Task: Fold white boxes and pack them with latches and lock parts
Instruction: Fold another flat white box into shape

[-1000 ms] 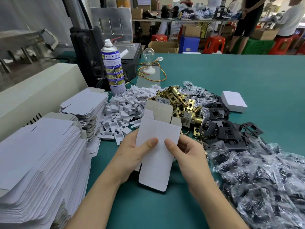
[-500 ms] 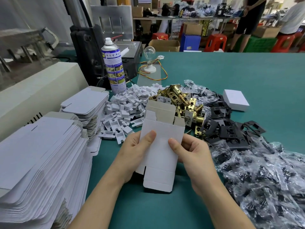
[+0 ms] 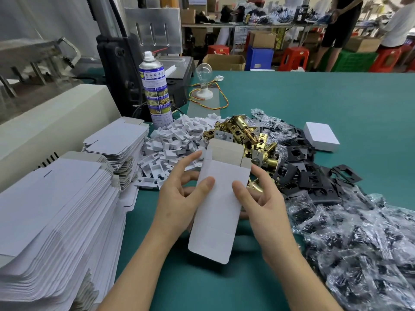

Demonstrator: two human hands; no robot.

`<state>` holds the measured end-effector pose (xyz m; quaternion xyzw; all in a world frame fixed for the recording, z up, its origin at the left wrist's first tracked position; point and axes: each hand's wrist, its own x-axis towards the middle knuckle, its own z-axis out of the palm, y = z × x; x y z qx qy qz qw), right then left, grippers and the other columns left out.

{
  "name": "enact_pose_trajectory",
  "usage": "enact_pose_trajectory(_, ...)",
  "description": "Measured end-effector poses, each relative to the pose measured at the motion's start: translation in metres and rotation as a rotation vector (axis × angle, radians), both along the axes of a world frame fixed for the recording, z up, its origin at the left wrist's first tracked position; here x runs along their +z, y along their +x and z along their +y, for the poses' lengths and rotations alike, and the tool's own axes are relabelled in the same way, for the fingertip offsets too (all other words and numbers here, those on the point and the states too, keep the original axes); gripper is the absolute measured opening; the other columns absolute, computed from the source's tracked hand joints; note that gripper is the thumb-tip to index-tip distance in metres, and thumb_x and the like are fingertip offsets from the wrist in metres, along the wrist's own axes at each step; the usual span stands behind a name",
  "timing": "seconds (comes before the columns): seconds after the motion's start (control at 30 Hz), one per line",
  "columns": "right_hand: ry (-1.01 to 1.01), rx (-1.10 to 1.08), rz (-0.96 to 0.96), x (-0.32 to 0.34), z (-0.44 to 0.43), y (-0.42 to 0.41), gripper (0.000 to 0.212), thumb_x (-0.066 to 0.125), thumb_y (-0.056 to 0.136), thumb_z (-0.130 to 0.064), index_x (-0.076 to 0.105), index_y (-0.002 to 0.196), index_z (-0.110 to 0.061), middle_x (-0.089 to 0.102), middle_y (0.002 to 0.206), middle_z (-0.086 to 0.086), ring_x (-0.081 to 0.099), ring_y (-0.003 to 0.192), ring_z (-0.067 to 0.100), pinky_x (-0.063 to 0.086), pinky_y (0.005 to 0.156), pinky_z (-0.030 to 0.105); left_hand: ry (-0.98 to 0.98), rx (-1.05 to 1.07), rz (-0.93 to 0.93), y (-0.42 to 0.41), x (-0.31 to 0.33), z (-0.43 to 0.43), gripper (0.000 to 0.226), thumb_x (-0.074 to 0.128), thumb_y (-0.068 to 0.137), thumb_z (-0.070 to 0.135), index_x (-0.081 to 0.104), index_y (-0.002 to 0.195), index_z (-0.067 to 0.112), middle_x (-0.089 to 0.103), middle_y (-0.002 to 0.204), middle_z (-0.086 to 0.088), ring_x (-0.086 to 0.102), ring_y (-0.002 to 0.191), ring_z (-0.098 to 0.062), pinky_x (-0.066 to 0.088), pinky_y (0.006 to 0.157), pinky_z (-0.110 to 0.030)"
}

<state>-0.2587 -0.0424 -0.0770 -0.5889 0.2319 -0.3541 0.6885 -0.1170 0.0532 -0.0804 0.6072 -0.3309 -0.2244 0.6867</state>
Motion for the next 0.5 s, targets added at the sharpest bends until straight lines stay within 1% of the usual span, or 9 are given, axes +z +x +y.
enact_pose_trajectory(0.03, -0.010, -0.012, -0.012, 0.0009, 0.0003, -0.0005, 0.038, 0.073, 0.088, -0.043, 0.060, 0.122, -0.055, 0.080, 0.100, -0.001, 0.077, 0.093, 0.015, 0.060, 0.069, 0.025, -0.003, -0.010, -0.009, 0.0001, 0.0002, 0.0002, 0.051, 0.075, 0.087, 0.032, 0.061, 0.134, 0.050, 0.079, 0.113, 0.002, 0.079, 0.095, -0.025, 0.066, 0.080, -0.049)
enact_pose_trajectory(0.1, -0.026, -0.033, -0.035, 0.0017, 0.0009, -0.0018, 0.037, 0.073, 0.088, -0.047, 0.064, 0.123, -0.052, 0.080, 0.103, -0.002, 0.076, 0.096, 0.014, 0.060, 0.074, 0.026, -0.016, -0.046, -0.025, 0.0002, 0.0017, 0.0022, 0.049, 0.073, 0.089, 0.031, 0.062, 0.132, 0.053, 0.079, 0.117, 0.002, 0.077, 0.103, -0.023, 0.065, 0.085, -0.042)
enact_pose_trajectory(0.17, -0.028, -0.049, -0.068, 0.0029, 0.0007, -0.0035, 0.043, 0.076, 0.086, -0.049, 0.064, 0.127, -0.050, 0.079, 0.107, 0.000, 0.076, 0.100, 0.016, 0.060, 0.077, 0.027, -0.030, -0.089, -0.043, -0.0003, 0.0041, 0.0044, 0.050, 0.074, 0.091, 0.034, 0.061, 0.134, 0.056, 0.080, 0.115, 0.000, 0.077, 0.105, -0.022, 0.064, 0.085, -0.036)
enact_pose_trajectory(0.27, -0.059, -0.057, -0.105, 0.0048, 0.0002, -0.0044, 0.057, 0.080, 0.085, -0.046, 0.059, 0.138, -0.049, 0.078, 0.111, 0.005, 0.075, 0.102, 0.022, 0.063, 0.078, 0.035, -0.023, -0.137, -0.064, -0.0020, 0.0040, 0.0052, 0.056, 0.072, 0.088, 0.043, 0.054, 0.139, 0.056, 0.081, 0.112, -0.003, 0.078, 0.103, -0.026, 0.065, 0.086, -0.040)
enact_pose_trajectory(0.33, -0.088, -0.074, -0.098, 0.0059, 0.0008, -0.0044, 0.065, 0.083, 0.080, -0.052, 0.057, 0.139, -0.050, 0.078, 0.110, 0.005, 0.075, 0.100, 0.023, 0.064, 0.079, 0.040, -0.015, -0.171, -0.075, -0.0034, 0.0032, 0.0051, 0.060, 0.072, 0.089, 0.042, 0.050, 0.143, 0.055, 0.080, 0.114, -0.002, 0.078, 0.103, -0.026, 0.065, 0.084, -0.041)
enact_pose_trajectory(0.4, -0.107, -0.093, -0.090, 0.0057, 0.0012, -0.0046, 0.067, 0.083, 0.076, -0.058, 0.058, 0.138, -0.051, 0.078, 0.108, 0.004, 0.074, 0.096, 0.020, 0.063, 0.078, 0.037, -0.007, -0.184, -0.094, -0.0047, 0.0032, 0.0049, 0.062, 0.072, 0.088, 0.042, 0.049, 0.144, 0.057, 0.080, 0.116, 0.000, 0.078, 0.103, -0.025, 0.065, 0.084, -0.042)
enact_pose_trajectory(0.47, -0.125, -0.110, -0.078, 0.0049, 0.0008, -0.0052, 0.063, 0.082, 0.077, -0.057, 0.060, 0.136, -0.051, 0.077, 0.105, 0.003, 0.074, 0.093, 0.018, 0.062, 0.075, 0.033, 0.000, -0.171, -0.101, -0.0043, 0.0027, 0.0042, 0.062, 0.073, 0.086, 0.044, 0.051, 0.142, 0.059, 0.079, 0.117, 0.002, 0.076, 0.103, -0.026, 0.064, 0.089, -0.047)
enact_pose_trajectory(0.5, -0.132, -0.118, -0.072, 0.0042, 0.0005, -0.0053, 0.060, 0.082, 0.079, -0.055, 0.061, 0.135, -0.049, 0.077, 0.104, 0.003, 0.074, 0.092, 0.020, 0.063, 0.074, 0.034, -0.002, -0.161, -0.098, -0.0036, 0.0022, 0.0039, 0.062, 0.074, 0.084, 0.045, 0.053, 0.141, 0.059, 0.079, 0.118, 0.003, 0.075, 0.104, -0.027, 0.063, 0.091, -0.047)
